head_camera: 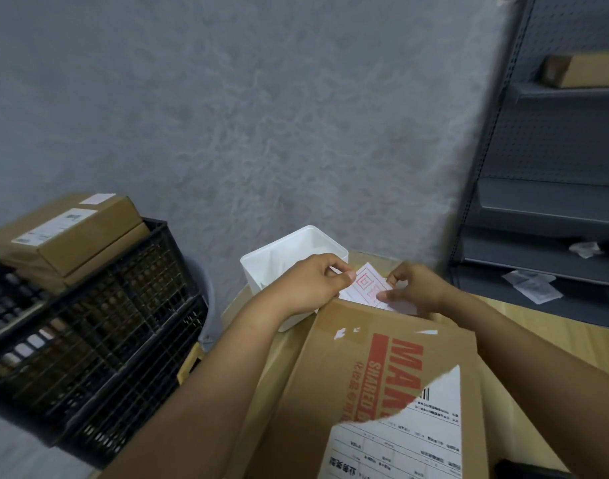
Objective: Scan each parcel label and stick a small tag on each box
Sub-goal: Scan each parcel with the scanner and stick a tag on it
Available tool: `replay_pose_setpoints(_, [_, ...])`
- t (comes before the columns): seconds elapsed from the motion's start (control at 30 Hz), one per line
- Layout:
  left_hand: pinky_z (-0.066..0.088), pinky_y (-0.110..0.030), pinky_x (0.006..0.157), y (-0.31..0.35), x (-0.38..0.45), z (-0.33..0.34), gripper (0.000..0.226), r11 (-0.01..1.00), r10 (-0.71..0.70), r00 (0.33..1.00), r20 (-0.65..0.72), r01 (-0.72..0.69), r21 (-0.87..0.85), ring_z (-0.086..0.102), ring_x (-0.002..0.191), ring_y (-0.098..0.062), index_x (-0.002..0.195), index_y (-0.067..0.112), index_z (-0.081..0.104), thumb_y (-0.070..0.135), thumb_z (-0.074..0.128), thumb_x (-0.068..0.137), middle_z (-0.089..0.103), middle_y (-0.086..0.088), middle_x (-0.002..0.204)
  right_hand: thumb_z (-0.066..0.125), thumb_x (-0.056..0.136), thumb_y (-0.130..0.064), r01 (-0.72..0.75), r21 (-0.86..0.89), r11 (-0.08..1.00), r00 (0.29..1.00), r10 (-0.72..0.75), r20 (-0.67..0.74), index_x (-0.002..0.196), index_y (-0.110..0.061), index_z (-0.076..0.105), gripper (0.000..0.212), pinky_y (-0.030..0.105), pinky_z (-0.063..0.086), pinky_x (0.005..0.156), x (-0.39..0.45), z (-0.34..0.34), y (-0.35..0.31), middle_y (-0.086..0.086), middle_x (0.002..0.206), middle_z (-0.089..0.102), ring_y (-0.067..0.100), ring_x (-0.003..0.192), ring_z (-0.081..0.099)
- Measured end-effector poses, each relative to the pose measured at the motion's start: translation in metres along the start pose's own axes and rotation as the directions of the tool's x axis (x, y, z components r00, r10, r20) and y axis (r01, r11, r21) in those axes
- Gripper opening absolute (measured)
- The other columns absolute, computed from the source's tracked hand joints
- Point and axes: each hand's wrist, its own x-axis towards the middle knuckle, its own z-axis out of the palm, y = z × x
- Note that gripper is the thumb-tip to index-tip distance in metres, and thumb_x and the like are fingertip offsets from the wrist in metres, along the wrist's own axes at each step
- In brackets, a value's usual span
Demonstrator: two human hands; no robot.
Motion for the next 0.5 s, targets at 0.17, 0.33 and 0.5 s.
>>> replay_pose_setpoints(0.17, [0.053, -0.031, 0.084, 0.002, -0.001, -0.001, 0.016, 1.0, -0.008, 0.997, -0.073, 0.006, -0.029, 0.068, 0.089, -0.009, 0.102, 0.03, 0.063, 0.041, 0.058, 0.091, 0.066, 0.011, 0.094, 0.078, 0.077, -0.016, 0.005, 0.336, 0.942, 1.0, 0.005, -0.028, 0.078, -0.003, 0.073, 0.015, 0.03, 0.053, 0.082, -0.025, -0.027, -0.004, 0.008, 0.093, 0.075, 0.024, 0.095, 0.069])
replay_pose_setpoints(0.33, [0.047, -0.027, 0.088, 0.015, -0.001, 0.002, 0.046, 0.998, 0.027, 0.992, -0.124, -0.033, -0.045, 0.058, 0.107, -0.013, 0.129, 0.026, 0.052, 0.034, 0.067, 0.087, 0.056, 0.004, 0.132, 0.062, 0.091, -0.016, 0.083, 0.48, 0.873, 0.995, -0.044, -0.093, 0.102, 0.009, 0.062, 0.027, 0.042, 0.049, 0.092, -0.062, -0.053, -0.019, 0.02, 0.105, 0.07, 0.026, 0.091, 0.067])
replay_pose_setpoints(0.5, [0.036, -0.012, 0.076, 0.035, -0.007, -0.006, 0.069, 0.983, 0.179, 0.977, -0.113, -0.183, -0.026, 0.042, 0.111, -0.004, 0.132, 0.034, 0.046, 0.038, 0.081, 0.073, 0.043, 0.01, 0.134, 0.049, 0.098, -0.013, 0.145, 0.544, 0.827, 0.989, -0.128, -0.068, 0.102, -0.005, 0.059, 0.013, 0.038, 0.049, 0.092, -0.102, -0.072, -0.048, 0.017, 0.111, 0.068, 0.027, 0.098, 0.065])
